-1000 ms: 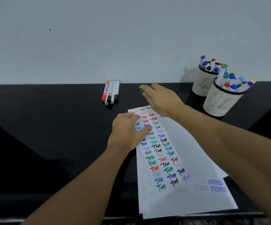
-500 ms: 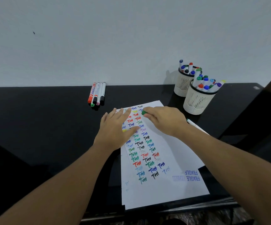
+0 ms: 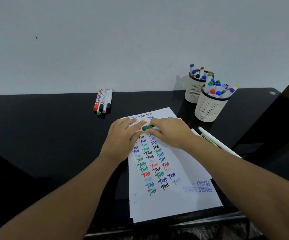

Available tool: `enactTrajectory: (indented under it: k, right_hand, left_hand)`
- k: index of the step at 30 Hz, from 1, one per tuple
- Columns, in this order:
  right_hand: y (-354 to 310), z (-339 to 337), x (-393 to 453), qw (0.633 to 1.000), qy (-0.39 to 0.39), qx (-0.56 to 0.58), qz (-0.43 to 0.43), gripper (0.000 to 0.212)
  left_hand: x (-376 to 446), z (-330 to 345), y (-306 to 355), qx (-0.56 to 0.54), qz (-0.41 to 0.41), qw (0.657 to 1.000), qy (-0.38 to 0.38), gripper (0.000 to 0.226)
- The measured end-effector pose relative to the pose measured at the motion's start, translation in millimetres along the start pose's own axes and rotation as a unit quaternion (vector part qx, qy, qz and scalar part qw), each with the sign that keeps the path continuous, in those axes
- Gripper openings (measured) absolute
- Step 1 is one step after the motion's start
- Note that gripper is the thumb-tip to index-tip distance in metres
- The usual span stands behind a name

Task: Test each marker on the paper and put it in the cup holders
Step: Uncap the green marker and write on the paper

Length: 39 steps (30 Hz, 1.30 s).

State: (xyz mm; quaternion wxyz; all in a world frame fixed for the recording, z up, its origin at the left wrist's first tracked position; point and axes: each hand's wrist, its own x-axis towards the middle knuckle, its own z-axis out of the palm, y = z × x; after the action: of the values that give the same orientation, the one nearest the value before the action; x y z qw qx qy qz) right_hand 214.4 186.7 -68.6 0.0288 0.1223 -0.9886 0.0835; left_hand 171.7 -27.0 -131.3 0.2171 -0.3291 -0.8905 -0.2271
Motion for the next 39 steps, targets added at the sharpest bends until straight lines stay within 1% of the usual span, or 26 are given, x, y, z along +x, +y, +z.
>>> enactTrajectory:
  k: [4,7,10,14,16,18,19,21,22,23,24,26,27,29,30,31,33,34,35,37,38,39]
  right_hand:
    - [-5,-2,-1,1.000,-0.012,0.020,-0.007,0.043]
    - [-5,-2,-3,0.999,-0.005,0.030,0.020,0.038]
    - [-1,-5,-10,0.992,0.018,0.103,0.070,0.027]
    - [6,-11,-13,0.974,0.046,0.197,0.103,0.028]
    - [8,-9,-11,0.944,0.069,0.285,0.151,0.036]
    - [6,-8,-10,0.888,0.081,0.402,0.205,0.038]
    - [6,-6,-10,0.865,0.079,0.443,0.221,0.037]
    - [7,-3,-9,0.844,0.063,0.481,0.228,0.044]
    - [8,-1,-11,0.845,0.055,0.483,0.222,0.048]
    - [8,2,-13,0.852,0.050,0.476,0.213,0.048]
    - [9,4,-15,0.862,0.053,0.460,0.206,0.043]
    - [13,8,-17,0.870,0.090,0.442,0.198,0.031]
    - [13,9,-17,0.866,0.116,0.445,0.195,0.025]
    - [9,7,-18,0.843,0.148,0.477,0.201,0.012]
    - [9,9,-18,0.832,0.155,0.491,0.207,0.013]
    - [8,11,-19,0.828,0.157,0.495,0.212,0.023]
    - [5,17,-24,0.847,0.149,0.465,0.212,0.038]
    - [4,20,-26,0.859,0.148,0.445,0.206,0.039]
    - [2,23,-28,0.868,0.153,0.429,0.198,0.033]
    - [1,25,-31,0.873,0.180,0.416,0.183,0.014]
    - [2,25,-31,0.874,0.190,0.410,0.179,0.009]
    - [2,24,-30,0.873,0.202,0.406,0.177,0.010]
  left_hand:
    - [-1,-5,3,0.006,0.010,1.000,-0.012,0.040]
    - [-1,-8,7,-0.004,-0.013,1.000,-0.008,0.030]
    - [0,-9,9,-0.011,-0.058,0.998,-0.024,0.026]
    - [0,-7,7,-0.011,-0.107,0.993,-0.040,0.029]
    - [1,-8,8,-0.016,-0.120,0.992,-0.042,0.034]
    - [1,-7,9,-0.018,-0.113,0.992,-0.050,0.045]
    - [1,-6,8,-0.016,-0.104,0.993,-0.058,0.050]
    - [2,-4,6,-0.008,-0.091,0.993,-0.079,0.055]
    - [3,-4,5,-0.003,-0.088,0.992,-0.089,0.055]
    - [4,-3,5,0.003,-0.085,0.992,-0.097,0.055]
    - [4,-2,5,0.011,-0.080,0.991,-0.103,0.053]
    - [5,-1,4,0.022,-0.074,0.990,-0.117,0.052]
    - [5,0,4,0.025,-0.077,0.989,-0.124,0.052]
    - [5,-1,3,0.024,-0.084,0.987,-0.134,0.053]
    - [5,-2,4,0.019,-0.087,0.987,-0.135,0.055]
    - [5,-4,5,0.008,-0.092,0.987,-0.135,0.059]
    - [5,-7,7,-0.014,-0.108,0.985,-0.137,0.067]
    - [5,-8,8,-0.016,-0.112,0.984,-0.138,0.070]
    - [5,-8,8,-0.015,-0.112,0.984,-0.141,0.072]
    - [5,-9,9,-0.012,-0.109,0.984,-0.141,0.075]
    - [5,-10,9,-0.011,-0.107,0.984,-0.139,0.076]
    - [5,-10,9,-0.008,-0.106,0.985,-0.139,0.078]
